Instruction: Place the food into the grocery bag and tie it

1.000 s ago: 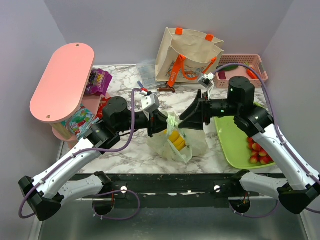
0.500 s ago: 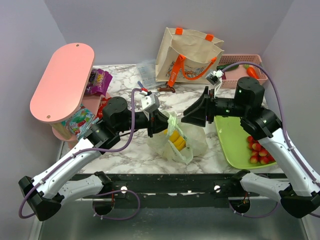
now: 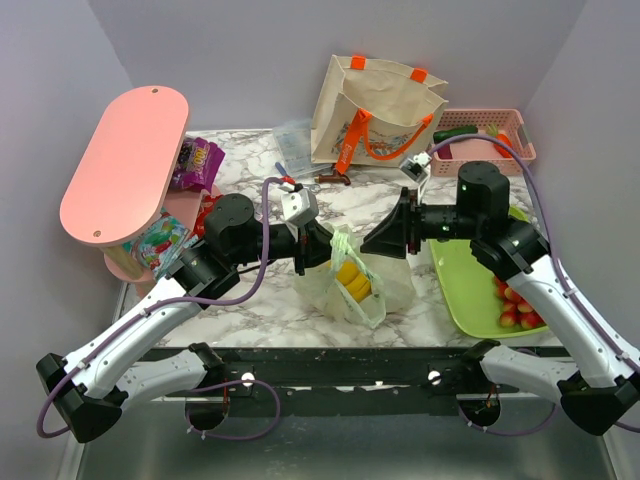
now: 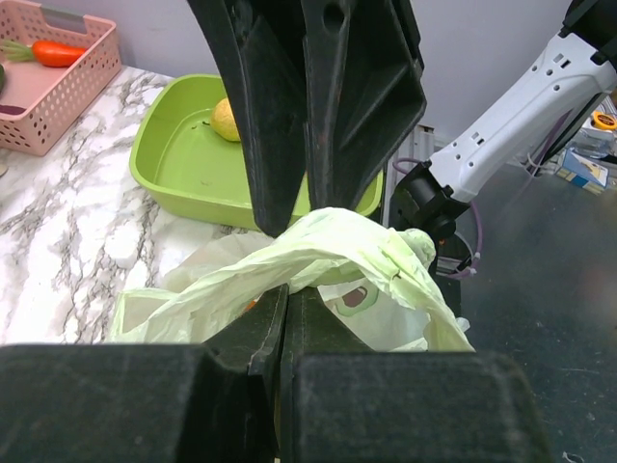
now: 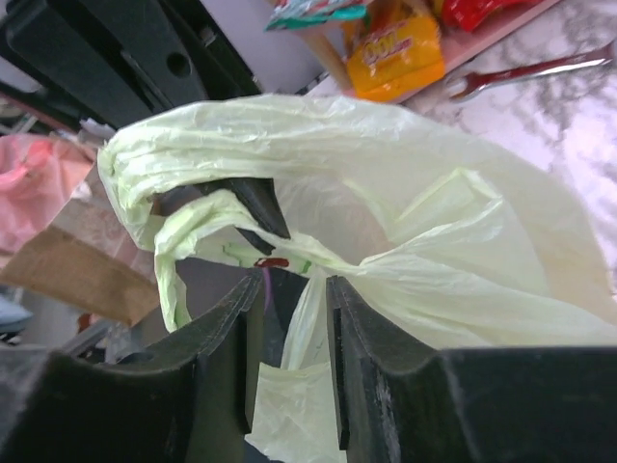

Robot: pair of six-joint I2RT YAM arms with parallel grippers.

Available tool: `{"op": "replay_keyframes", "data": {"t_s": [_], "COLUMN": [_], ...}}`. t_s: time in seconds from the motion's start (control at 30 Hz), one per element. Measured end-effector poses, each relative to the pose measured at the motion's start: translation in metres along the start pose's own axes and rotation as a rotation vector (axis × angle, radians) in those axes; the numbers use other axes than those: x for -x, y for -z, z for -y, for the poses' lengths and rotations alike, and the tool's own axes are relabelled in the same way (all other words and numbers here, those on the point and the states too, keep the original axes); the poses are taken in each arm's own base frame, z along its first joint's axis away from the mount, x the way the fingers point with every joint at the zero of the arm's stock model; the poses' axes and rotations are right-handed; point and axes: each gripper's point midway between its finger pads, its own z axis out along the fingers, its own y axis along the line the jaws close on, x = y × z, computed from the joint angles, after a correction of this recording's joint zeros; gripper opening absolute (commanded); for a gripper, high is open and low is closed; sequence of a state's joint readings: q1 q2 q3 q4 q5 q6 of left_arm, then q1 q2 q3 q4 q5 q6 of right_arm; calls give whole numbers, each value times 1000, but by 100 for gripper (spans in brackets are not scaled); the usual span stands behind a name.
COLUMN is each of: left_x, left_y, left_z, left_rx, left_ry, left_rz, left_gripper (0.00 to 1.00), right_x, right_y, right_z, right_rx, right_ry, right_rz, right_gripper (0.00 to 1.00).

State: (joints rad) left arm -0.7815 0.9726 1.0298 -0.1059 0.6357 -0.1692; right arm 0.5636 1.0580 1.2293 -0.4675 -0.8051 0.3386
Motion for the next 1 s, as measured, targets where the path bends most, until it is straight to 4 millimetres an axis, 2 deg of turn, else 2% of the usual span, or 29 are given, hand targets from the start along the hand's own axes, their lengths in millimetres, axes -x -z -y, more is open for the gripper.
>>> {"op": "replay_keyframes", "data": {"t_s": [0.2,0.33,0.67,1.0], "left_x": [0,0,-5,-3], "left_y": [0,0,-4,-7], "left_z": [0,-1,-5,-6], "left_rx": [1,8,14,12], "left_ry": [0,0,30,57], "left_rz": [-1,0,-12,-3], "left_gripper": [0,0,0,0], "right_x": [-29,-38,-43,-25], "right_y": [-5,-4,-9,-14], "right_z": [-8,-20,-30,-35], "right_rx": [128,226,349,379], "right_ry": [-71,-103,-147,-109], "right_rz": [-94,-132,-125,-54], "right_gripper": [37,37,38,38]}}
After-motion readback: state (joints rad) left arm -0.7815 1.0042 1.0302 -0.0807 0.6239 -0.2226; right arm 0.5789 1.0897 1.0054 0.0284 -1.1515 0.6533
